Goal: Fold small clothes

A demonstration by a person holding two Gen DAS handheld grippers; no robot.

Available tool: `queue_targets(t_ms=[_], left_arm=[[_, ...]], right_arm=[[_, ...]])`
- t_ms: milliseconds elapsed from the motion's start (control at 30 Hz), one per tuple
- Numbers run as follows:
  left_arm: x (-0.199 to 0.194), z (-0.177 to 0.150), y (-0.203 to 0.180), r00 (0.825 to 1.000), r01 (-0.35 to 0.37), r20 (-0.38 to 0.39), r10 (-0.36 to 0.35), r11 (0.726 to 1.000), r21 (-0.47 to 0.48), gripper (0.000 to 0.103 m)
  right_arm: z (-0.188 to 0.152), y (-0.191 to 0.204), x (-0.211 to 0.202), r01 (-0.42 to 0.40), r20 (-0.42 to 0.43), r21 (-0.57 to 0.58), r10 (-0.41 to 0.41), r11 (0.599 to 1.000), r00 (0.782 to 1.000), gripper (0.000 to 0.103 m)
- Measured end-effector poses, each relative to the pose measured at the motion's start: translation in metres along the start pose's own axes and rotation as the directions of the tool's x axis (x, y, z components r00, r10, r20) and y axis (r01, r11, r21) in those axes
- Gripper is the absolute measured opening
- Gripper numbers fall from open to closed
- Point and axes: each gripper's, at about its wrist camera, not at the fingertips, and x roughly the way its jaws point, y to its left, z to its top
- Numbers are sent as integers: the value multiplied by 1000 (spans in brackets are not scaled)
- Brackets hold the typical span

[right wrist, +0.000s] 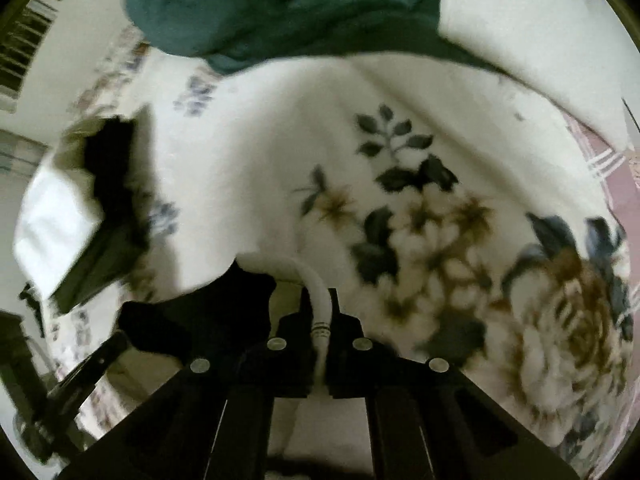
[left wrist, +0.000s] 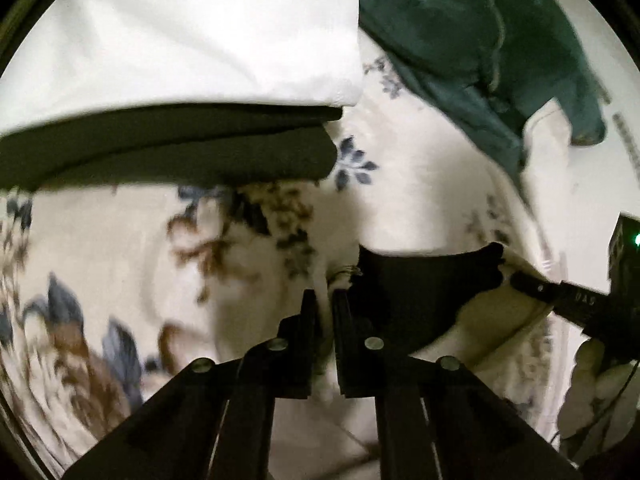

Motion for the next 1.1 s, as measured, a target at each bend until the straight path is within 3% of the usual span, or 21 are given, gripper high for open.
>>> queue_targets(t_ms=[200, 333, 400, 467, 500, 533, 567, 600, 667, 733, 900, 1000, 1100], left_arm=[[-59, -66, 20, 995, 105, 12, -104, 990, -95, 6], [-65, -126, 42, 989, 121, -58, -133, 977, -177, 6], [-56, -162, 63, 981, 115, -122, -153, 955, -274, 7], [-51, -194, 87, 962, 138, -166, -219, 907, -399, 9], [-52, -207, 96, 957, 138, -172, -235, 887, -441, 13], [-55, -217, 103, 956, 136, -168, -241, 871, -472, 32], [-60, -224, 110, 957, 146, -147, -250, 852, -503, 57], [-66, -229, 116, 959, 158, -117, -257, 832, -533, 66], [-75, -227, 123, 957, 204, -52, -286, 788, -581, 70], [-72, -214, 121, 950, 235, -26, -310, 769, -595, 70], [-46, -165, 103, 909, 341, 24, -417, 709, -617, 70], [-12, -144, 92, 910, 315, -19, -413, 722, -616, 70], [4, -136, 79, 927, 267, -63, -370, 770, -580, 68]], right_arm=[[-82, -14, -71, -105, 35, -29, 106, 994, 994, 4], [-144, -44, -85, -126, 14, -36, 126, 991, 992, 4], [-172, -70, -72, -109, -59, 0, 109, 994, 992, 4], [-194, -96, -64, -113, -116, 64, 120, 992, 986, 12], [-205, -108, -61, -98, -149, 97, 111, 990, 982, 23], [-212, -118, -60, -84, -170, 123, 104, 989, 980, 31], [-218, -126, -60, -81, -179, 148, 107, 986, 978, 46], [-222, -134, -64, -82, -174, 175, 113, 981, 978, 49], [-224, -144, -69, -76, -159, 200, 108, 977, 981, 49], [-221, -148, -75, -86, -140, 219, 119, 972, 983, 49], [-208, -151, -81, -206, -94, 361, 255, 910, 962, 50], [-209, -147, -67, -215, -121, 448, 298, 868, 947, 50], [-218, -145, -45, -171, -179, 515, 300, 840, 937, 50]])
